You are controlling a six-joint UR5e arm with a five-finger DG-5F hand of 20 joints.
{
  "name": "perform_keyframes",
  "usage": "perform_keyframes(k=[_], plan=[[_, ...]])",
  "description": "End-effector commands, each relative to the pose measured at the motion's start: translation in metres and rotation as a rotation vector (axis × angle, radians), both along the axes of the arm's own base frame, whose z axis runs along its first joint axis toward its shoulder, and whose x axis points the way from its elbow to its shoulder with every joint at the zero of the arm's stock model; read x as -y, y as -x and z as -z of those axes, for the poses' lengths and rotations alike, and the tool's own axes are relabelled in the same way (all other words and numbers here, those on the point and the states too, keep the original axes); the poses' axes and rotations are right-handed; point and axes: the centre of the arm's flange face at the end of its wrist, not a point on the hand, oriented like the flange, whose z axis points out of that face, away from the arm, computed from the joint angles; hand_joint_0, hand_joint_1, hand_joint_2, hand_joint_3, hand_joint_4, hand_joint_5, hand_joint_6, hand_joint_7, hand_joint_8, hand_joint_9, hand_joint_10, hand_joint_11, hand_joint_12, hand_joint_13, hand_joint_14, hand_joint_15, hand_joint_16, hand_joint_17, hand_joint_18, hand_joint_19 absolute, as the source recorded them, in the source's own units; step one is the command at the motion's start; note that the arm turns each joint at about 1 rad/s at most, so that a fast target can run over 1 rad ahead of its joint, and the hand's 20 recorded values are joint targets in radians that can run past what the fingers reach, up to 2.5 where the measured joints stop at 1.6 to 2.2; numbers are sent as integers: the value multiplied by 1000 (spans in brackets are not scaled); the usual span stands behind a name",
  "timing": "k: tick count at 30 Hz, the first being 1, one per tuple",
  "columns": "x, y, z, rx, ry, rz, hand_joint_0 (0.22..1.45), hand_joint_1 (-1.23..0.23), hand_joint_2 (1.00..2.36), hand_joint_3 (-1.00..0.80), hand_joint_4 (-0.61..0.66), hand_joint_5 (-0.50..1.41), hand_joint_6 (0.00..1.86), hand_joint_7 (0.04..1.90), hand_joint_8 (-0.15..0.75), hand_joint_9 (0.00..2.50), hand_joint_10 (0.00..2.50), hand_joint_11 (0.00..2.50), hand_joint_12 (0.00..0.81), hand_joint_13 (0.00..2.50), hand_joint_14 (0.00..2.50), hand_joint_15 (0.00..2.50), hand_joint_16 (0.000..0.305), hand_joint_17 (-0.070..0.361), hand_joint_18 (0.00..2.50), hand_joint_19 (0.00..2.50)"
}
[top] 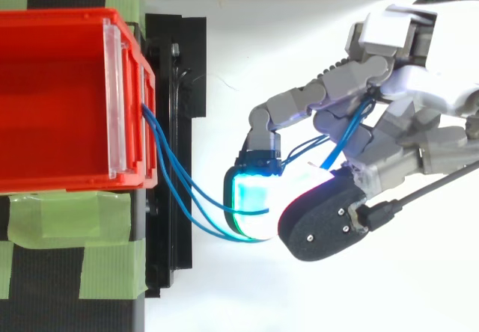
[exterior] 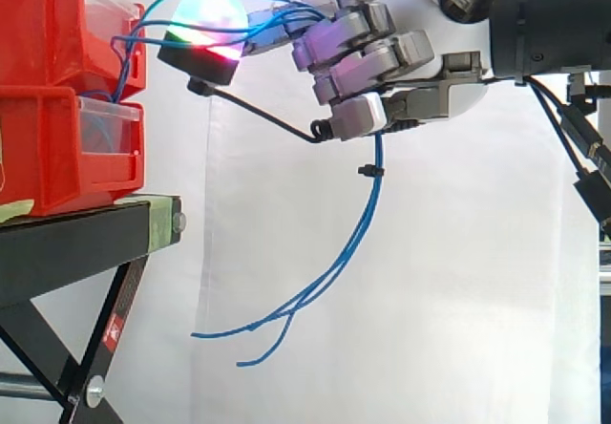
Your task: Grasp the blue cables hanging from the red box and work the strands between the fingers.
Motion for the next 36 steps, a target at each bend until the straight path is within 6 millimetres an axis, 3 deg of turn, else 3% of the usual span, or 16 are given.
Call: perform_keyframes(k=[1,12,19,25,31,33,36], plan=[[1,0,0,-2,0,1,791,-713,1014,-605,139,737,8,1262,351,1178,2500,2104,507,1549,2500,1251,73,163,1785,681],[1,0,0,1,0,1,818,-760,1014,-585,137,567,3,1331,351,1178,2500,2104,507,1549,2500,1251,73,163,1785,681],[0,0,0,3,-1,-1,827,-776,1015,-500,101,555,0,1377,351,1178,2500,2104,507,1549,2500,1251,73,163,1785,681],[0,0,1,0,0,-2,839,-782,1015,-458,88,529,125,1310,351,1178,2500,2104,507,1549,2500,1251,73,163,1785,681],[0,0,0,1,0,-5,859,-804,1012,-411,75,417,465,1125,351,1178,2500,2104,507,1549,2500,1251,73,163,1785,681],[-1,0,0,3,-1,-7,899,-839,1009,-267,68,352,642,1026,351,1178,2500,2104,507,1549,2500,1251,73,163,1785,681],[0,0,0,3,-1,-5,925,-849,1006,-206,55,345,684,1000,351,1178,2500,2104,507,1549,2500,1251,73,163,1785,681]])
